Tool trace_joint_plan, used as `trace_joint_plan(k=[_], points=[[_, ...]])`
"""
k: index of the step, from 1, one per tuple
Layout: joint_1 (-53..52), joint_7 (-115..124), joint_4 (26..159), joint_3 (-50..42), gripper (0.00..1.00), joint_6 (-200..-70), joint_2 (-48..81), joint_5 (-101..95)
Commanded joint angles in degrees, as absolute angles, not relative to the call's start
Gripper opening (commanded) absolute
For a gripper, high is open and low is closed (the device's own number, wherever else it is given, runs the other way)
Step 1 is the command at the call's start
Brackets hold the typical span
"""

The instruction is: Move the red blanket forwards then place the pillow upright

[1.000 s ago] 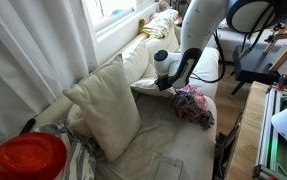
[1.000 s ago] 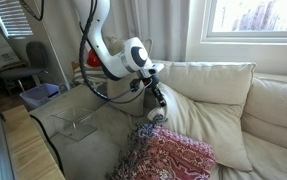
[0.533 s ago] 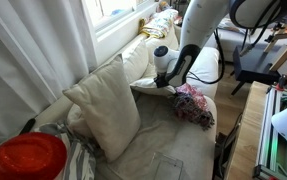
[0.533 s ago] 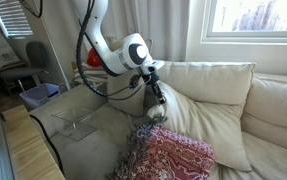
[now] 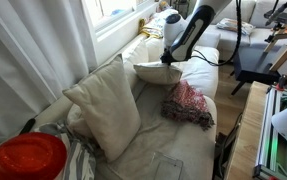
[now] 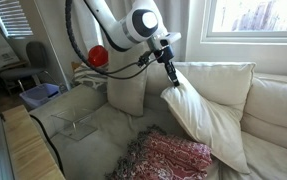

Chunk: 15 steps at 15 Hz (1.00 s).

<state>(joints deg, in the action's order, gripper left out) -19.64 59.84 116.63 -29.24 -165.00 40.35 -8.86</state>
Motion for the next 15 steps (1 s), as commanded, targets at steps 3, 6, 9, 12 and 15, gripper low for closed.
trace_joint_plan(k=[3,6,9,12,15], points=[[-16.7,61.0,121.5,-29.6,0.01,-163.7,27.7,-6.2],[-16.0,64.1,122.0,-30.1,0.01,-164.1,23.4,-5.9],[-15.6,69.0,121.7,-30.1,0.01,-166.2,21.3,-6.4],[-17.1,75.4,121.5,-31.4,0.01,-166.8,19.8,-8.1],[-21.3,80.8,121.6,-35.4,0.01,-166.9,18.6,-8.3]])
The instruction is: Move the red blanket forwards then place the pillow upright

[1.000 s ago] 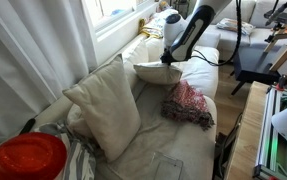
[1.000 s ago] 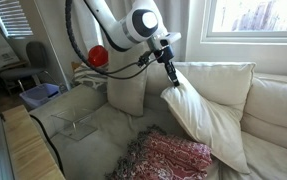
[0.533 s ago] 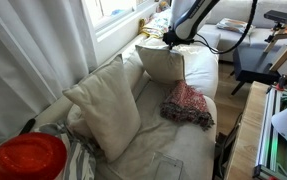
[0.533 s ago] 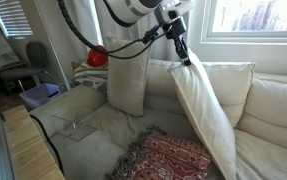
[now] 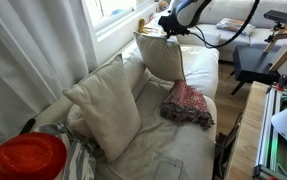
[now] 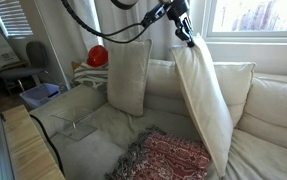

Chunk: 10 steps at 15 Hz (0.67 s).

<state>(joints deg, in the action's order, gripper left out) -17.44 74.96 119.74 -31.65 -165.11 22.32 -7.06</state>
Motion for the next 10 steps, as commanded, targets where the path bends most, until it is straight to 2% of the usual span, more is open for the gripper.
trace_joint_plan(k=[1,10], points=[[-22.4,82.5,121.7,-36.6,0.01,-167.3,18.0,-8.6],[-36.6,93.5,120.6,-52.0,0.01,-176.4,19.3,-13.6]])
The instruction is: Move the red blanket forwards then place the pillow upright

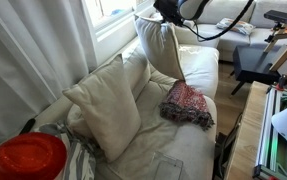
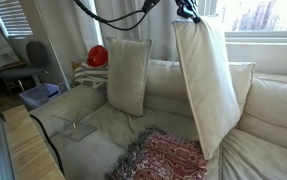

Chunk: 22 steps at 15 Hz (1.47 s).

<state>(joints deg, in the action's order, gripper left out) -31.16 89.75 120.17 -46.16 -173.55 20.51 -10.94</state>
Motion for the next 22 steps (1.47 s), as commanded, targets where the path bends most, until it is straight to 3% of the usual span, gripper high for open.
trace_joint_plan(k=[1,5,12,16,22], points=[[-38.3,94.2,120.3,-53.8,0.01,-176.7,19.9,-14.1],[-44.5,96.4,120.0,-59.7,0.01,-177.4,20.5,-15.3],[-44.5,98.6,119.3,-56.8,0.01,-183.3,28.3,-12.9],[-38.4,98.5,117.7,-47.8,0.01,-185.4,36.3,-12.2],[-27.8,79.4,112.1,-29.6,0.01,-189.6,41.6,-0.9]])
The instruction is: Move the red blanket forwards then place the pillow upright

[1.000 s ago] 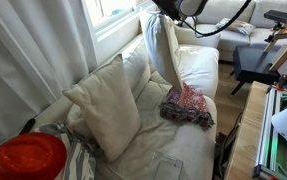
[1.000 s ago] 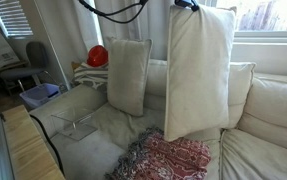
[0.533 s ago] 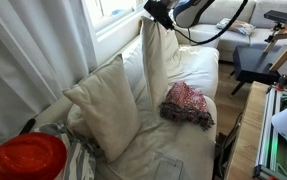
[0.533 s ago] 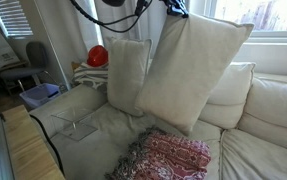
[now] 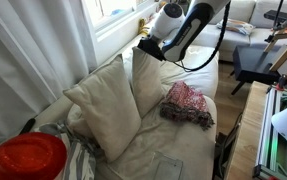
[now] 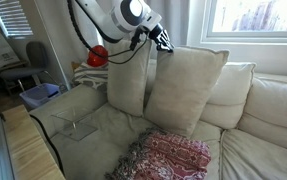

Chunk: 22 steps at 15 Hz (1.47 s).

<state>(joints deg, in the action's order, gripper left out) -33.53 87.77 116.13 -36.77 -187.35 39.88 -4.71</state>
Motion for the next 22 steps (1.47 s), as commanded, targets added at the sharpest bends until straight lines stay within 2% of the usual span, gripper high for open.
trace_joint_plan(k=[1,6,7,8,12,14,15,16,17,18,22], points=[[-26.6,76.2,110.7,-28.1,0.01,-190.3,41.6,0.2],[-19.9,62.8,105.2,-18.8,0.01,-190.6,42.0,5.6],[-19.2,67.2,104.6,-18.6,0.28,-188.5,42.1,1.7],[-19.2,66.8,104.0,-18.7,0.29,-188.4,42.5,2.6],[-18.6,67.3,104.5,-19.1,0.58,-186.2,41.2,3.2],[-14.8,61.4,105.9,-13.9,0.73,-184.9,39.0,7.3],[-14.9,65.3,106.8,-14.8,0.8,-184.4,38.6,3.2],[-13.6,59.9,107.3,-12.5,0.87,-183.1,37.7,7.8],[-14.7,63.8,108.2,-14.7,0.95,-183.3,37.3,4.1],[-14.7,62.4,110.1,-14.8,0.99,-183.0,35.7,3.8],[-16.5,57.6,117.6,-18.3,1.0,-184.3,29.6,0.8]])
